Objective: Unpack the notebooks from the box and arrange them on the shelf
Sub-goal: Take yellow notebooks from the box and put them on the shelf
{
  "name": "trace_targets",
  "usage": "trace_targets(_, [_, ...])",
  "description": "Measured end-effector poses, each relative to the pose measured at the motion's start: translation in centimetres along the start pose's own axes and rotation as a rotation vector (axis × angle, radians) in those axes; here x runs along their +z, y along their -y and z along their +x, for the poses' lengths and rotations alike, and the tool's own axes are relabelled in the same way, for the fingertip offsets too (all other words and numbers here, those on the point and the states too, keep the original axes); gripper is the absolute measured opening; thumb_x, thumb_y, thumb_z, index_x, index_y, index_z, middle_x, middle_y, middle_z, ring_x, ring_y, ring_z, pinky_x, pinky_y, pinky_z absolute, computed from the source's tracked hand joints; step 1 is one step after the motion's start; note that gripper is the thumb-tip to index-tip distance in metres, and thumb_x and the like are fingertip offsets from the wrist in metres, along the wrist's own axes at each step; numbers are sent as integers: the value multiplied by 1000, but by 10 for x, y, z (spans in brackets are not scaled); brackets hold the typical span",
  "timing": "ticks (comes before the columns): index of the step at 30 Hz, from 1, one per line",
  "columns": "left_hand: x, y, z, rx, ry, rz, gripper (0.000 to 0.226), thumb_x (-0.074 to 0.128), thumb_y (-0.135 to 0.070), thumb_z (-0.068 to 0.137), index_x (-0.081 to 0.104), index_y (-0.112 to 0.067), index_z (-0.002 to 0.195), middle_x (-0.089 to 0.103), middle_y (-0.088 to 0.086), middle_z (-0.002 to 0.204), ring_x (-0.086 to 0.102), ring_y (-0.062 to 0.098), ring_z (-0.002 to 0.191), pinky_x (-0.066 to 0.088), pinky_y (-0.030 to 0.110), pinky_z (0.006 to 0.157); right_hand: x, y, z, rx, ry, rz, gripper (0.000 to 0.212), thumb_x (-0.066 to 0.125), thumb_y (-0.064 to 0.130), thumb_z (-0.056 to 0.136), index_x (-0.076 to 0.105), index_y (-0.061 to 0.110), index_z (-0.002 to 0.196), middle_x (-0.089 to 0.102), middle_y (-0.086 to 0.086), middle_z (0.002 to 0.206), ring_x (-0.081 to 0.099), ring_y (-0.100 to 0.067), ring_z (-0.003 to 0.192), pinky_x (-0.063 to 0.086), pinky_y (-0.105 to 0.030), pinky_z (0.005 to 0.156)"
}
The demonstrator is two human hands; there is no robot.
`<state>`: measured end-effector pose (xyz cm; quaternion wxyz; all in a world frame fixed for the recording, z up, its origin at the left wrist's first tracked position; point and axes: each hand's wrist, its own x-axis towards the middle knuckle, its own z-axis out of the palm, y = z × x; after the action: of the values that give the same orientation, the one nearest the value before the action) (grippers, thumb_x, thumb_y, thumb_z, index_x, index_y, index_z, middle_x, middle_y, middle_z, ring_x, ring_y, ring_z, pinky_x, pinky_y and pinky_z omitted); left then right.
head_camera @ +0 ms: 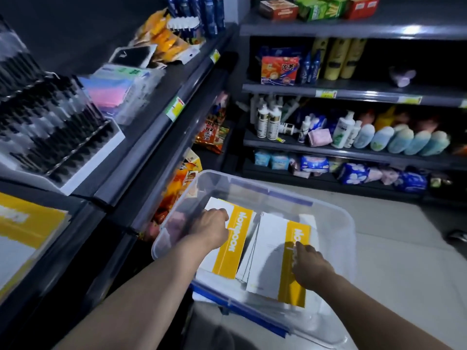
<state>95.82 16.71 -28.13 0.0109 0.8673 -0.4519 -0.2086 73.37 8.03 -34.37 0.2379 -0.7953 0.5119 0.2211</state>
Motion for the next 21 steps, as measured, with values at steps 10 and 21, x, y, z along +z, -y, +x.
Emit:
trace_targets(10, [33, 40, 43, 154, 158, 6, 38, 58, -21, 93, 54, -22, 130, 55, 1, 136, 48, 22, 128, 45, 35, 101, 35, 28, 0, 419, -207, 345, 69, 44, 24, 95, 6, 2, 149, 38, -17, 140, 38, -33, 130, 38, -42, 102])
trace_targets(21, [36, 65, 51, 176, 151, 0, 37, 60, -24, 92, 56, -20, 129, 57, 2, 133, 52, 21, 123, 46, 34, 98, 38, 46, 7, 469, -226, 409, 45, 57, 22, 87, 37, 6, 124, 47, -14, 126, 46, -33, 121, 43, -44, 95])
